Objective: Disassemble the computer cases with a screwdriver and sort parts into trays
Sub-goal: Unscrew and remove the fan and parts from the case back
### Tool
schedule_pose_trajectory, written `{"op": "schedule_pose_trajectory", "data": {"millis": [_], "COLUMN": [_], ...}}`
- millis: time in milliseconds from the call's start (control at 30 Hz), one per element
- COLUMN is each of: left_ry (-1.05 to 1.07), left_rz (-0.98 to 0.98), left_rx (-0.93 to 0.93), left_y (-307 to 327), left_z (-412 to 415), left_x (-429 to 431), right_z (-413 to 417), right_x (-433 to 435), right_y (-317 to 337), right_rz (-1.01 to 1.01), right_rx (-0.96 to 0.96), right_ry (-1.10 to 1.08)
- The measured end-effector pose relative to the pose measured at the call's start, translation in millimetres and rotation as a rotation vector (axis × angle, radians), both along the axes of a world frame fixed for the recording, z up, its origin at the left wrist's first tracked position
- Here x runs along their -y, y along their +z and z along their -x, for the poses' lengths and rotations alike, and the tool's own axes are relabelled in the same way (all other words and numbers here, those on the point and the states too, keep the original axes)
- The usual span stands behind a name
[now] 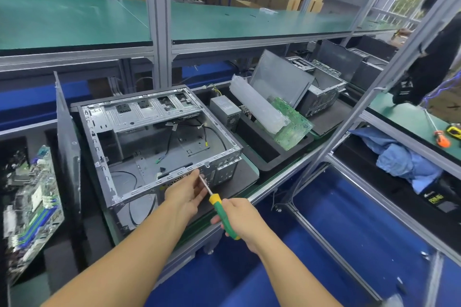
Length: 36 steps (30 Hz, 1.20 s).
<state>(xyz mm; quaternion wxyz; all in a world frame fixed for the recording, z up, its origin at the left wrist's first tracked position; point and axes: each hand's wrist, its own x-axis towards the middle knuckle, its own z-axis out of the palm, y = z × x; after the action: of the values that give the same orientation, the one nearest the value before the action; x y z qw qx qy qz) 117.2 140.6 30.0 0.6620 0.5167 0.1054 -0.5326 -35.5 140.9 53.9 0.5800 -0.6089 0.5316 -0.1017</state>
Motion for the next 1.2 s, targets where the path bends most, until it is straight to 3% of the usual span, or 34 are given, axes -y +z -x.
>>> {"op": "schedule_pose_trajectory", "data": {"millis": [167,400,833,1067,1200], "left_ry": [0.008,0.078,0.216,0.082,-0.070], "left_rz": [0.027,0.059,0.125,0.043,-0.022], "left_rx": [-0.005,-0.099,0.019,0.165,0.107], "left_y": [0,1,-16,-46,-70], "left_z": [4,13,20,22,27], "left_x": [3,12,10,-5,-15], "right_z": [9,34,37,43,53], "right_x": [3,18,45,35,21], "right_y": [-2,-2,-22,-43,-59], "right_rz": [0.133,0.100,0.051,0.006,-0.045], "right_rx": [-0.023,0.013,0.026,-0.012,-0.003], "right_ry": [0.033,0.074,0.201,0.183,0.097]}}
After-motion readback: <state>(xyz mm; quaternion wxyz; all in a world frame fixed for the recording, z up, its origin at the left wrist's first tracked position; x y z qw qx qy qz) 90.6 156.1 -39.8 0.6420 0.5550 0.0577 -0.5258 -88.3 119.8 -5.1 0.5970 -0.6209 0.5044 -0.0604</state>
